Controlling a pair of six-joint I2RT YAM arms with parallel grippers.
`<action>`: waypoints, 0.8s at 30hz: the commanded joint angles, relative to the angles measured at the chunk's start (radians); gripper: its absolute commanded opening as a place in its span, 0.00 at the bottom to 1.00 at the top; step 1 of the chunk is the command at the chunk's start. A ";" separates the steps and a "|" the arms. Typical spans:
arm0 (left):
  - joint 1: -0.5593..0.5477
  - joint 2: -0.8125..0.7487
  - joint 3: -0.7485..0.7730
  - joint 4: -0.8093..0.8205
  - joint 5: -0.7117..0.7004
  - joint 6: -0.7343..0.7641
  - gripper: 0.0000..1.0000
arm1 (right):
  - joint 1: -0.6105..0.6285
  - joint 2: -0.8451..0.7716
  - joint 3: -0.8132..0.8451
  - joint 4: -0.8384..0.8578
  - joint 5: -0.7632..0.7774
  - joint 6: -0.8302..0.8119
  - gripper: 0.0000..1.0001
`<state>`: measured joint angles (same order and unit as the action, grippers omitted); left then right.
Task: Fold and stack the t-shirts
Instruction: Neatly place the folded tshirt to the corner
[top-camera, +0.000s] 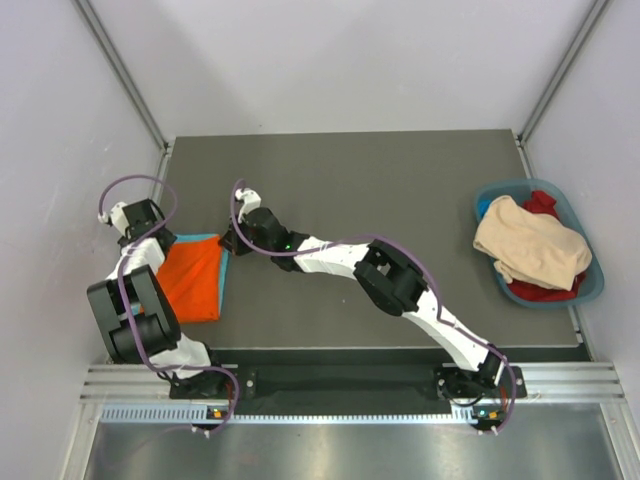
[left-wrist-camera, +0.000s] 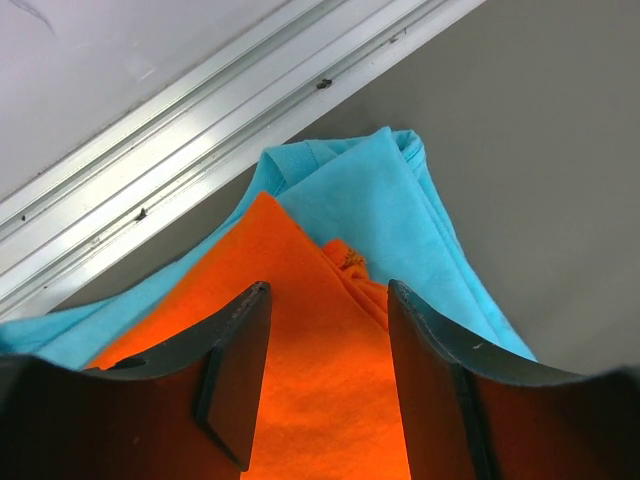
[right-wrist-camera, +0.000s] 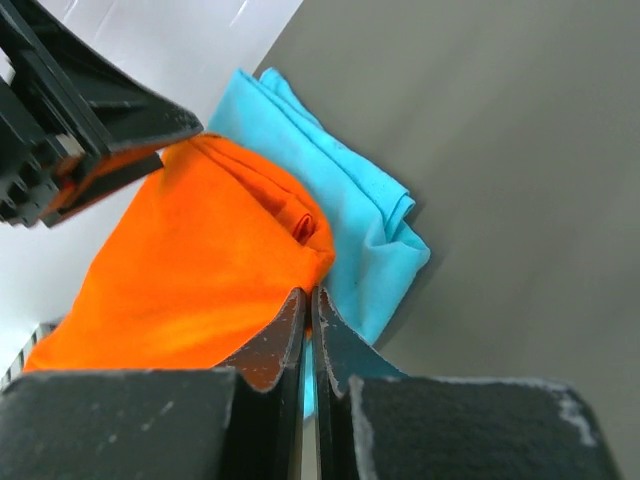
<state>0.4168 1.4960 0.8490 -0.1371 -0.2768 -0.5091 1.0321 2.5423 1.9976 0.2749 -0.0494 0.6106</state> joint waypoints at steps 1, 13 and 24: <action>-0.003 0.023 0.025 0.067 0.007 0.020 0.55 | -0.004 -0.042 0.056 0.024 0.078 -0.017 0.00; -0.041 0.035 0.114 -0.042 -0.045 0.070 0.56 | 0.006 -0.224 -0.209 0.103 -0.020 0.032 0.43; -0.073 0.092 0.122 -0.070 -0.045 0.035 0.55 | 0.091 -0.303 -0.413 0.164 -0.076 0.176 0.35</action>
<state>0.3470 1.5585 0.9947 -0.2180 -0.3302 -0.4599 1.0740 2.2974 1.6089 0.3656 -0.0937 0.7326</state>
